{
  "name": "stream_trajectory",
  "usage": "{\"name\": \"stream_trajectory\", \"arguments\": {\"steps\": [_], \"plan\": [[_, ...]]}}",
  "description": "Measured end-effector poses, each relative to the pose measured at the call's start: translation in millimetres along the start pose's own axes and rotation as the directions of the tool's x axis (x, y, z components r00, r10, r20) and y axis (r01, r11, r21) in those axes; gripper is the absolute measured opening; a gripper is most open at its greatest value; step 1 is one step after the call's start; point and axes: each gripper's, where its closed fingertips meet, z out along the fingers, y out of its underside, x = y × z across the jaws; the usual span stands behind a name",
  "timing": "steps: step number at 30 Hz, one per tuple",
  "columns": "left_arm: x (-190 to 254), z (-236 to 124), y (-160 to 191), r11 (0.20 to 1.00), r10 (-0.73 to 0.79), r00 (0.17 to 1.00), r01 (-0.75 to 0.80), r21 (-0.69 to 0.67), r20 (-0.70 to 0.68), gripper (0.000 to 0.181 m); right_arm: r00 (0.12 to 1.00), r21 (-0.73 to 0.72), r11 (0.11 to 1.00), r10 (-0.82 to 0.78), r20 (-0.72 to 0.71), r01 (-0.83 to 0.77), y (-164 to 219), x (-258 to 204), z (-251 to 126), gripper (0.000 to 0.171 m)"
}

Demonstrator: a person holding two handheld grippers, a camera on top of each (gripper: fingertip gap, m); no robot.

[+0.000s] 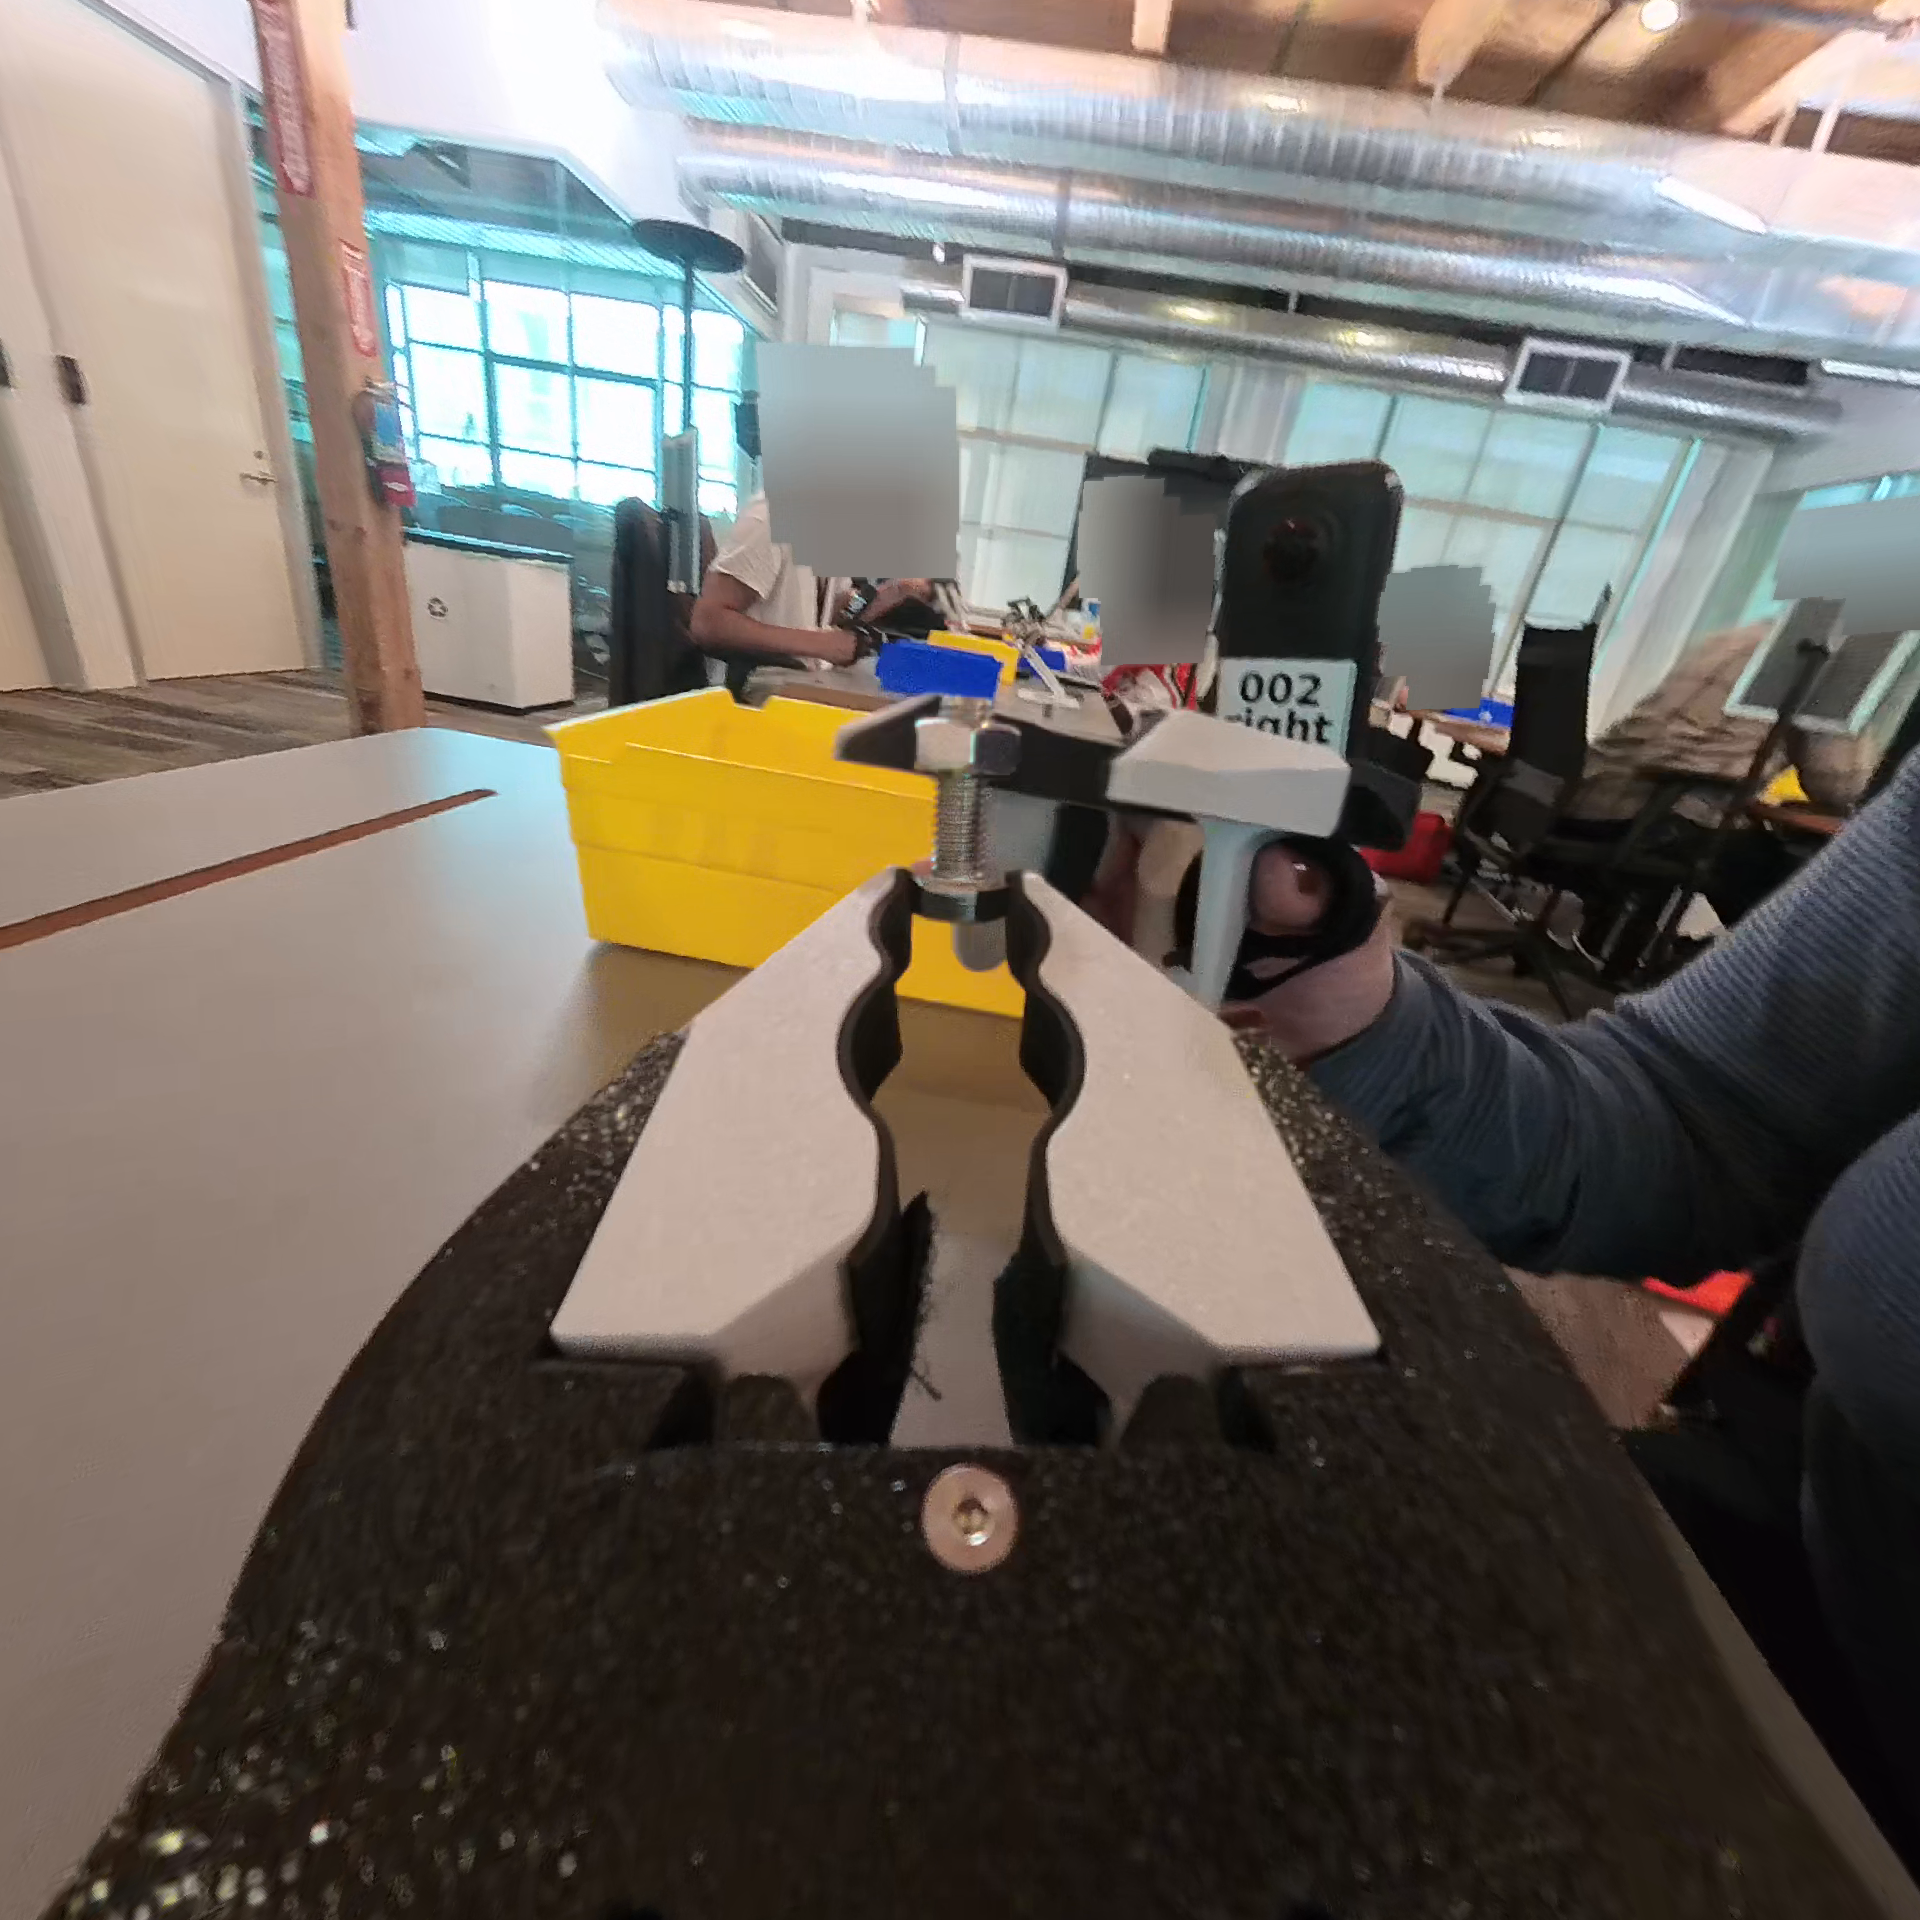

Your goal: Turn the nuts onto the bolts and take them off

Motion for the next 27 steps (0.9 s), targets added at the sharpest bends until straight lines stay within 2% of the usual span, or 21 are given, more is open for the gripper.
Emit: {"name": "stream_trajectory", "arguments": {"steps": [4,9,11,16,19,23,27], "plan": [[6,6,7,0.999,0.013,1.000,-0.014,-0.036,-0.024,0.016,1.000,0.002,1.000,0.005,0.027,-0.005,0,-5,1,0.046],[-20,-11,-7,0.997,-0.054,0.994,0.049,0.059,0.090,0.016,1.000,0.003,1.000,0.008,0.030,-0.008,-1,-4,0,0.043],[-17,-11,-8,0.997,-0.058,0.996,0.054,0.061,0.062,0.016,1.000,0.000,1.000,0.002,0.007,-0.002,0,-2,0,0.045],[12,7,7,0.999,0.003,0.998,-0.005,-0.036,-0.065,0.016,1.000,-0.004,1.000,0.004,0.015,-0.004,1,-3,1,0.046],[3,5,6,1.000,-0.012,1.000,0.011,-0.023,-0.022,0.016,1.000,-0.005,1.000,0.001,0.026,-0.001,1,-6,1,0.046],[-21,-11,-7,0.995,-0.077,0.994,0.072,0.065,0.079,0.016,1.000,0.003,1.000,0.004,0.020,-0.004,-1,-4,0,0.043],[2,-3,-4,0.998,-0.056,0.997,0.057,0.029,-0.046,0.016,1.000,0.005,1.000,-0.008,-0.008,0.008,-1,-1,0,0.048]]}}
